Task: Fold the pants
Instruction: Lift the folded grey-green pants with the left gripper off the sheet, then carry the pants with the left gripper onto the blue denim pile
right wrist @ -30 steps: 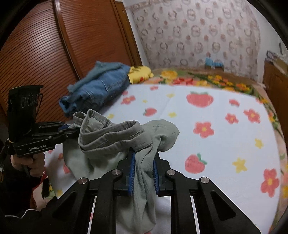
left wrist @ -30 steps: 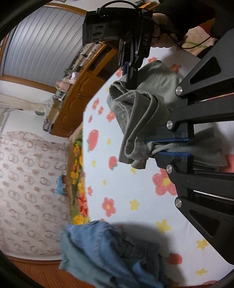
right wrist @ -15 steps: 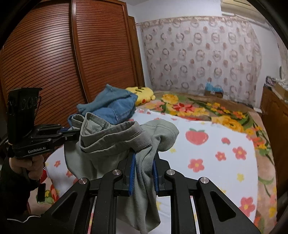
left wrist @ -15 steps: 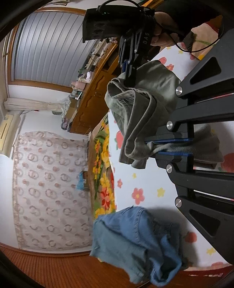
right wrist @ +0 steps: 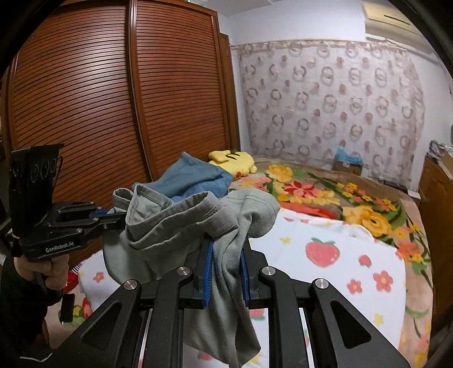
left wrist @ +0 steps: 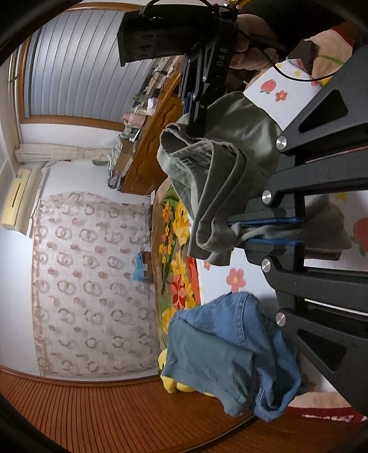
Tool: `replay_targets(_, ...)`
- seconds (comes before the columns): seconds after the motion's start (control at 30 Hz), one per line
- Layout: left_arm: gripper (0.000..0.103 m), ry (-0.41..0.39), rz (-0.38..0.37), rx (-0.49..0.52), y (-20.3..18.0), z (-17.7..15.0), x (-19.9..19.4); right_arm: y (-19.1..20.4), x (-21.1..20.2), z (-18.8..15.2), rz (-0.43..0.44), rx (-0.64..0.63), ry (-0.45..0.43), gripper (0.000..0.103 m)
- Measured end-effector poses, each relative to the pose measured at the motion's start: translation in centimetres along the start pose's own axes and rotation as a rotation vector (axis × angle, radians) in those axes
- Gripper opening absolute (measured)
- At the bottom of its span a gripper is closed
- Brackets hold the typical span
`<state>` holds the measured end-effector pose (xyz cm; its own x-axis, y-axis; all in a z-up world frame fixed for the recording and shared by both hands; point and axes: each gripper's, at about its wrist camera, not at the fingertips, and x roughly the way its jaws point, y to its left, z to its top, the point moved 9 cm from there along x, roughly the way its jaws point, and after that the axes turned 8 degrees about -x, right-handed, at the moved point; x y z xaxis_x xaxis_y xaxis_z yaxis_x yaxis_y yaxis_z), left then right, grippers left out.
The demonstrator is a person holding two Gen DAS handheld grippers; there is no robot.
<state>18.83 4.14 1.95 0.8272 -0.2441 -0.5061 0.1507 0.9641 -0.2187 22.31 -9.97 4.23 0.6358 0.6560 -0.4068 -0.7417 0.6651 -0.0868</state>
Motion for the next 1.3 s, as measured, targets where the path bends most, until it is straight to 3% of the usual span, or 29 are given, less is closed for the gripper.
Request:
replay_targets(0.5,0.009,-0.062,0.093,-0.068,6.0,3.2,0.1,-2.5,6.9,4.8,0.103,-0.087,0.004,0.017)
replay_targets(0.77,0.009,-0.097,0.173,-0.145,11.4,4.2,-0.1,-3.0,12.2,8.1,0.171,-0.155,0.021,0.017)
replay_targets(1.07,0.009,-0.123,0.225,-0.228,16.1,4.3,0.0,-1.9,16.9,11.1,0.19,-0.313,0.066,0.017)
replay_targets(1.3,0.009,-0.093,0.243,-0.279,18.7,3.1,1.7,-1.3,21.7,12.7,0.172,-0.416,0.136,0.017)
